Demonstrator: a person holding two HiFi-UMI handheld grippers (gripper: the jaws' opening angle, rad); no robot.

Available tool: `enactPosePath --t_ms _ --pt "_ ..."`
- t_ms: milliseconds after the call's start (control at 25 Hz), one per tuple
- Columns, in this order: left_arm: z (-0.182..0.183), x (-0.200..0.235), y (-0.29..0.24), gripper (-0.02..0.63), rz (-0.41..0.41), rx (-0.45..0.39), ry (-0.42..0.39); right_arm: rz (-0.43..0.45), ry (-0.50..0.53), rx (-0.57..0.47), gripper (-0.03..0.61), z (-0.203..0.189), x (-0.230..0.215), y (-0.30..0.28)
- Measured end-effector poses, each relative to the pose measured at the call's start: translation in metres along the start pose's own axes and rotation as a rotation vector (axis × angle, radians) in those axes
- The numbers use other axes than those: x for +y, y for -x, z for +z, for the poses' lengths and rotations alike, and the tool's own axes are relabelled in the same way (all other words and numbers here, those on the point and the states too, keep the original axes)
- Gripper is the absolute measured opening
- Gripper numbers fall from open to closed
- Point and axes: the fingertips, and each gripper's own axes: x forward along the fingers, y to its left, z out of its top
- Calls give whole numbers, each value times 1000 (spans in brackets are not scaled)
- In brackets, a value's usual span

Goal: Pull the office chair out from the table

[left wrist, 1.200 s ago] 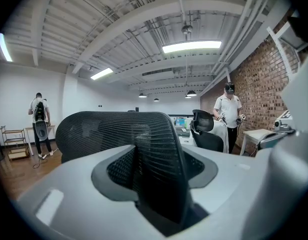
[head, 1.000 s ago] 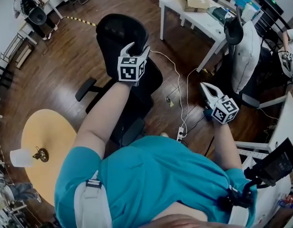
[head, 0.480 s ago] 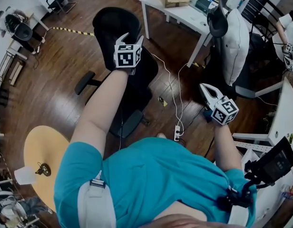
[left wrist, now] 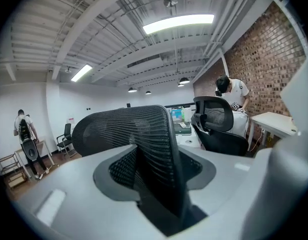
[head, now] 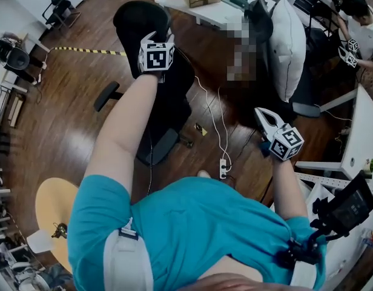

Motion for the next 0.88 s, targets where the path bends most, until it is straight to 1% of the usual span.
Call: enactPosePath --t_ms 120,200,320,400,520,640,760,880 --pt "6 -6 -15 209 -8 36 -27 -18 3 -6 -3 1 -9 8" --pt "10 -10 -36 210 -6 55 -46 -31 0 -12 -3 4 -25 12" --pt "14 -18 -65 213 8 73 -63 -50 -6 -17 -3 6 -47 17" --pt "18 -22 -77 211 14 81 -76 -59 -5 -16 -2 6 -54 22" --pt "26 -29 -85 195 15 95 -86 -71 -10 -17 -3 6 -60 30" --pt "27 -32 -94 196 27 113 -91 -81 -18 -17 -3 4 -65 38" --pt "32 -41 -92 195 6 117 -96 -86 -17 -15 -3 1 -66 45" --pt "32 -47 -88 169 7 118 -113 -90 -12 -19 -3 0 -63 52"
